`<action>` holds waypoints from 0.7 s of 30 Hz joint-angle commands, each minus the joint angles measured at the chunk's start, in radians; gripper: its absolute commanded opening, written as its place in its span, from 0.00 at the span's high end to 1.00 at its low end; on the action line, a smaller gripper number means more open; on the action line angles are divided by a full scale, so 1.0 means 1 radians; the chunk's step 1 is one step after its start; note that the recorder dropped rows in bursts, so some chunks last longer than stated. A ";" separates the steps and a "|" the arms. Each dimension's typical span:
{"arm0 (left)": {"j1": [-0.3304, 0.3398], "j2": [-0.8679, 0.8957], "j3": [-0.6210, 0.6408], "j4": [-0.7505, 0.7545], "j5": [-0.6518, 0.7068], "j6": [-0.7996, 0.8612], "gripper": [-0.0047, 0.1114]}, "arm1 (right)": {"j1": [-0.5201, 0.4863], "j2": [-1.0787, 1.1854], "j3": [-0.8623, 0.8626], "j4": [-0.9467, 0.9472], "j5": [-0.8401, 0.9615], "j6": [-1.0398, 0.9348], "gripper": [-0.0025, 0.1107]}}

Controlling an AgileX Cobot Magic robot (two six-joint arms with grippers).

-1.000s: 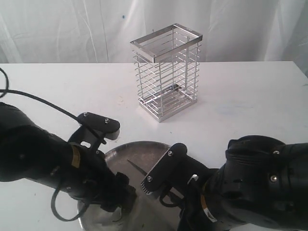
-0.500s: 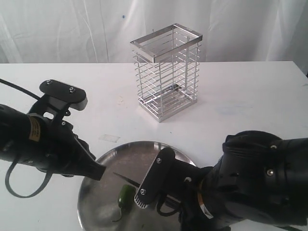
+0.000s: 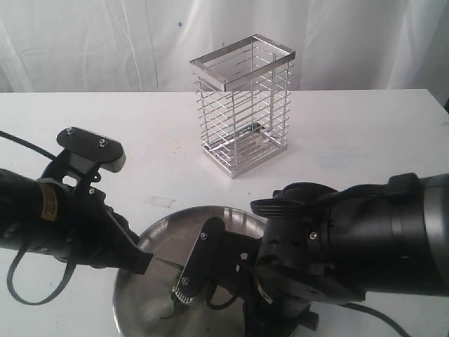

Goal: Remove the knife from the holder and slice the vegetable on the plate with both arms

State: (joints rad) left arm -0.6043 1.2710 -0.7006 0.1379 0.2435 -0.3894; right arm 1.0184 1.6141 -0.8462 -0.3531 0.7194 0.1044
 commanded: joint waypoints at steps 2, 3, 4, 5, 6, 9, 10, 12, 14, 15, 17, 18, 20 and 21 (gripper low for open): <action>0.003 -0.003 0.054 -0.002 -0.098 -0.047 0.68 | -0.002 0.001 -0.007 -0.014 0.011 0.005 0.98; 0.003 -0.002 0.065 -0.002 -0.127 -0.061 0.68 | -0.002 0.001 -0.007 -0.014 0.011 0.005 0.98; 0.003 -0.002 0.070 -0.002 -0.152 -0.066 0.67 | -0.002 0.001 -0.007 -0.014 0.014 0.005 0.98; 0.003 -0.002 0.072 -0.002 -0.167 -0.066 0.66 | -0.002 0.001 -0.007 -0.012 0.014 0.005 0.98; 0.003 -0.002 0.072 -0.002 -0.175 -0.066 0.65 | -0.002 0.001 -0.007 -0.012 0.014 0.005 0.98; 0.003 0.002 0.072 -0.002 -0.222 -0.086 0.62 | -0.002 0.001 -0.007 -0.007 0.013 0.005 0.98; 0.003 0.010 0.072 -0.002 -0.243 -0.094 0.62 | -0.002 0.001 -0.007 -0.007 0.013 0.005 0.98; 0.003 0.029 0.072 -0.002 -0.264 -0.109 0.62 | -0.002 0.001 -0.007 -0.003 0.012 0.005 0.98; 0.003 0.059 0.072 -0.002 -0.283 -0.111 0.62 | -0.002 0.001 -0.007 -0.004 0.015 0.005 0.98; 0.003 0.077 0.072 -0.002 -0.291 -0.111 0.62 | -0.002 0.001 -0.007 -0.004 0.015 0.005 0.98; 0.003 0.107 0.072 -0.002 -0.312 -0.132 0.62 | -0.002 0.001 -0.007 -0.004 0.015 0.005 0.98; 0.003 0.121 0.072 -0.002 -0.316 -0.144 0.62 | -0.002 0.001 -0.007 -0.004 0.015 0.005 0.98; 0.003 0.141 0.072 -0.002 -0.319 -0.156 0.65 | -0.002 0.001 -0.007 -0.004 0.015 0.005 0.98; 0.003 0.150 0.072 -0.002 -0.312 -0.156 0.69 | -0.002 0.001 -0.007 -0.004 0.015 0.005 0.98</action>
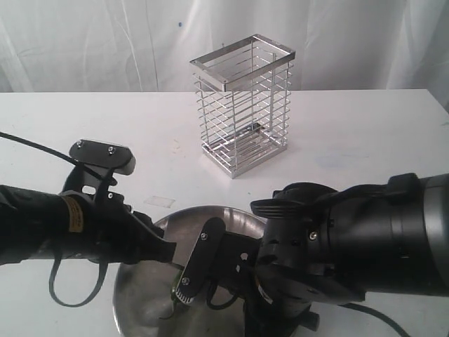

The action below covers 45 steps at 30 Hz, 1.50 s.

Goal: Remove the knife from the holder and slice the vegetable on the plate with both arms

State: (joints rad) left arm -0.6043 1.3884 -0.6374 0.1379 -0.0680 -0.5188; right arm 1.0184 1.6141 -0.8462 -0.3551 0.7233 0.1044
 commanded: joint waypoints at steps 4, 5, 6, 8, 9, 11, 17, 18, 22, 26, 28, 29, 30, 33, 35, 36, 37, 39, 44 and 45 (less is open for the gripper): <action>0.003 0.054 0.009 -0.002 0.007 -0.027 0.94 | -0.002 0.001 -0.007 -0.002 0.011 0.005 0.98; 0.003 0.055 0.009 -0.002 0.007 -0.027 0.96 | -0.002 0.001 -0.007 -0.002 0.011 0.005 0.98; 0.003 0.055 0.009 -0.002 0.007 -0.027 0.96 | -0.002 0.001 -0.007 -0.002 0.011 0.005 0.98; 0.003 0.055 0.009 -0.002 0.017 -0.027 0.96 | -0.002 0.001 -0.007 -0.002 0.013 0.005 0.98; 0.003 0.055 0.009 -0.002 0.021 -0.027 0.96 | -0.002 0.001 -0.007 -0.002 0.013 0.005 0.98; 0.003 0.055 0.009 -0.002 0.028 -0.024 0.96 | -0.002 0.001 -0.007 -0.002 0.013 0.005 0.98; 0.003 0.055 0.009 -0.002 0.017 -0.024 0.96 | -0.002 0.001 -0.007 -0.002 0.013 0.005 0.98; 0.003 0.055 0.009 -0.002 0.014 -0.024 0.96 | -0.002 0.001 -0.007 -0.002 0.013 0.005 0.98; 0.003 0.055 0.009 -0.002 -0.016 -0.027 0.96 | -0.002 0.001 -0.007 -0.002 0.013 0.005 0.98; 0.003 0.073 0.009 -0.002 -0.026 -0.027 0.96 | -0.002 0.001 -0.007 -0.002 0.013 0.005 0.98; 0.003 0.089 0.009 -0.002 -0.028 -0.027 0.96 | -0.002 0.001 -0.007 -0.002 0.013 0.005 0.98; 0.003 0.097 0.009 -0.002 -0.028 -0.027 0.96 | -0.002 0.001 -0.007 -0.002 0.013 0.005 0.98; 0.003 0.103 0.009 -0.002 -0.030 -0.027 0.96 | -0.002 0.001 -0.007 -0.002 0.013 0.005 0.98; 0.003 0.123 0.009 -0.002 -0.044 -0.027 0.96 | -0.002 0.001 -0.007 -0.002 0.013 0.005 0.98; 0.003 0.131 0.009 -0.002 -0.052 -0.035 0.96 | -0.002 0.001 -0.007 -0.003 0.013 0.003 0.98; 0.003 0.135 0.009 -0.002 -0.055 -0.035 0.96 | -0.002 0.001 -0.007 -0.003 0.013 0.003 0.98; 0.003 0.138 0.009 -0.002 -0.059 -0.035 0.96 | -0.002 0.001 -0.007 -0.003 0.013 0.003 0.98; 0.003 0.140 0.009 -0.002 -0.066 -0.035 0.96 | -0.002 0.001 -0.007 -0.003 0.013 0.003 0.98; 0.003 0.140 0.009 -0.002 -0.075 -0.038 0.96 | -0.002 0.001 -0.007 -0.003 0.013 -0.002 0.98; 0.003 0.140 0.009 -0.002 -0.075 -0.038 0.96 | -0.002 0.001 -0.007 -0.003 0.013 -0.002 0.98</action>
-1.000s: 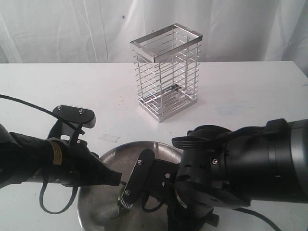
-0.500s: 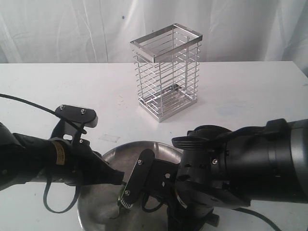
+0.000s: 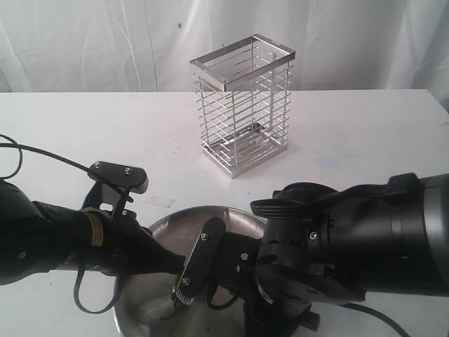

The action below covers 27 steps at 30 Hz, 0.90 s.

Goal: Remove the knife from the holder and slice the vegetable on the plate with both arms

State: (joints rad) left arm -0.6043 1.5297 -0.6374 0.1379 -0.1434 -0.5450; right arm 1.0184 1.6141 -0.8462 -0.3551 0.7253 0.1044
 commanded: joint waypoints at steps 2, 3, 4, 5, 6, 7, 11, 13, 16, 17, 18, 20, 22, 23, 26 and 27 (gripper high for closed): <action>0.003 -0.001 0.009 -0.002 0.001 -0.011 0.96 | -0.002 0.001 -0.007 -0.003 0.011 -0.002 0.98; 0.003 -0.001 0.009 -0.002 0.001 -0.016 0.96 | -0.002 0.001 -0.007 -0.003 0.011 -0.002 0.98; 0.003 -0.001 0.009 -0.002 0.001 -0.016 0.96 | -0.002 0.001 -0.007 -0.003 0.011 -0.002 0.98; 0.001 -0.001 0.009 -0.002 0.001 -0.016 0.96 | -0.002 0.001 -0.007 -0.003 0.011 -0.002 0.98; -0.002 0.004 0.009 0.000 0.001 -0.016 0.96 | -0.002 0.001 -0.007 -0.003 0.011 -0.002 0.98; -0.004 0.012 0.009 0.010 -0.011 -0.016 0.96 | -0.002 0.001 -0.007 -0.003 0.011 -0.002 0.98; -0.006 0.092 0.009 0.013 -0.071 -0.020 0.96 | -0.002 0.001 -0.007 -0.003 0.019 -0.002 0.98; -0.006 0.133 0.009 0.013 -0.081 -0.020 0.96 | -0.002 0.001 -0.007 -0.003 0.031 -0.002 0.98; -0.006 0.144 0.009 0.013 -0.093 -0.020 0.96 | -0.002 0.001 -0.007 -0.003 0.037 -0.002 0.98; -0.006 0.141 0.009 0.013 -0.099 -0.020 0.96 | -0.002 0.001 -0.007 -0.003 0.037 -0.002 0.98; -0.006 0.135 0.009 0.013 -0.099 -0.020 0.96 | -0.002 0.001 -0.007 -0.003 0.037 -0.002 0.98; -0.006 0.106 0.009 0.013 -0.099 -0.020 0.96 | -0.002 0.001 -0.007 -0.001 0.037 0.000 0.98; -0.006 0.065 0.009 0.013 -0.095 -0.018 0.96 | -0.002 0.001 -0.007 -0.001 0.037 0.000 0.98; -0.006 0.044 0.009 0.013 -0.087 -0.013 0.96 | -0.002 0.001 -0.007 -0.001 0.037 0.000 0.98; -0.006 -0.013 0.009 0.013 -0.054 0.004 0.96 | -0.002 0.001 -0.007 0.003 0.037 0.000 0.98; -0.006 -0.034 0.009 0.013 -0.043 0.009 0.96 | -0.002 0.001 -0.007 0.003 0.037 0.000 0.98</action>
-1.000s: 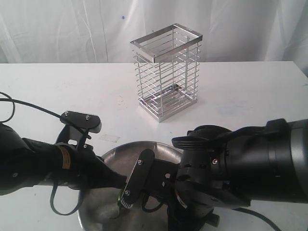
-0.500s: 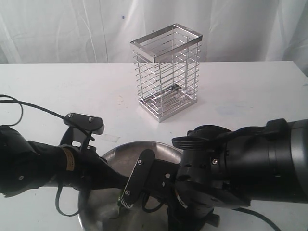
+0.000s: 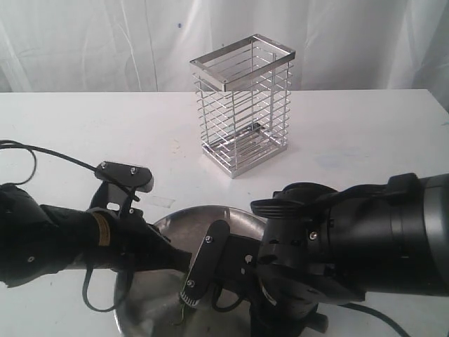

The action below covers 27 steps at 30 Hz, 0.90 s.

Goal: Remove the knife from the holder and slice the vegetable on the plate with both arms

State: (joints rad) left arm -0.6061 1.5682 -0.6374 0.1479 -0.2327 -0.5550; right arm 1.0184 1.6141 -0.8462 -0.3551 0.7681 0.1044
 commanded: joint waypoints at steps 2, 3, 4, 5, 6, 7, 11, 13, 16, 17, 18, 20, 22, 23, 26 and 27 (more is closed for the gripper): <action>-0.004 -0.075 0.009 0.003 0.046 0.019 0.96 | -0.002 0.001 -0.007 0.029 -0.006 0.000 0.98; -0.004 -0.077 0.009 0.003 0.051 0.019 0.96 | -0.002 0.001 -0.007 0.040 -0.007 -0.002 0.98; -0.004 -0.077 0.009 0.003 0.053 0.019 0.96 | -0.002 0.001 -0.004 0.049 -0.019 -0.005 0.98; -0.004 -0.077 0.009 0.003 0.056 0.019 0.96 | -0.002 0.001 -0.004 0.049 -0.022 -0.005 0.98; -0.004 -0.077 0.009 0.003 0.063 0.019 0.96 | -0.002 0.004 -0.004 0.049 -0.028 -0.005 0.98; -0.004 -0.077 0.009 0.003 0.068 0.020 0.96 | -0.002 0.009 -0.004 0.049 -0.028 -0.005 0.98; -0.004 -0.077 0.009 0.003 0.075 0.030 0.96 | -0.002 0.042 -0.004 0.054 -0.035 -0.005 0.98; -0.004 -0.077 0.009 0.003 0.075 0.030 0.96 | -0.002 0.044 -0.004 0.056 -0.041 -0.005 0.98; -0.004 -0.073 0.009 0.003 0.071 0.030 0.96 | -0.002 0.044 -0.004 0.056 -0.041 -0.005 0.98; -0.004 -0.060 0.009 0.003 0.071 0.030 0.96 | -0.002 0.044 -0.004 0.056 -0.041 -0.005 0.98; -0.004 -0.051 0.009 0.003 0.073 0.030 0.96 | -0.002 0.044 -0.004 0.056 -0.041 -0.005 0.98; -0.004 -0.027 0.009 0.003 0.082 0.030 0.96 | -0.002 0.044 -0.004 0.056 -0.041 -0.005 0.98; -0.004 -0.010 0.009 0.003 0.096 0.030 0.96 | -0.002 0.044 -0.004 0.053 -0.041 -0.005 0.98; -0.004 -0.010 0.009 0.003 0.098 0.030 0.96 | -0.002 0.044 -0.004 0.051 -0.041 -0.005 0.98; -0.004 -0.014 0.009 0.003 0.099 0.030 0.96 | -0.002 0.044 -0.004 0.051 -0.043 -0.005 0.98; -0.004 -0.018 0.009 0.003 0.099 0.030 0.96 | -0.002 0.044 -0.004 0.051 -0.043 -0.005 0.98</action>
State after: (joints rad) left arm -0.6061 1.5607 -0.6374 0.1486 -0.1463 -0.5268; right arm 1.0184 1.6590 -0.8462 -0.3024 0.7315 0.1044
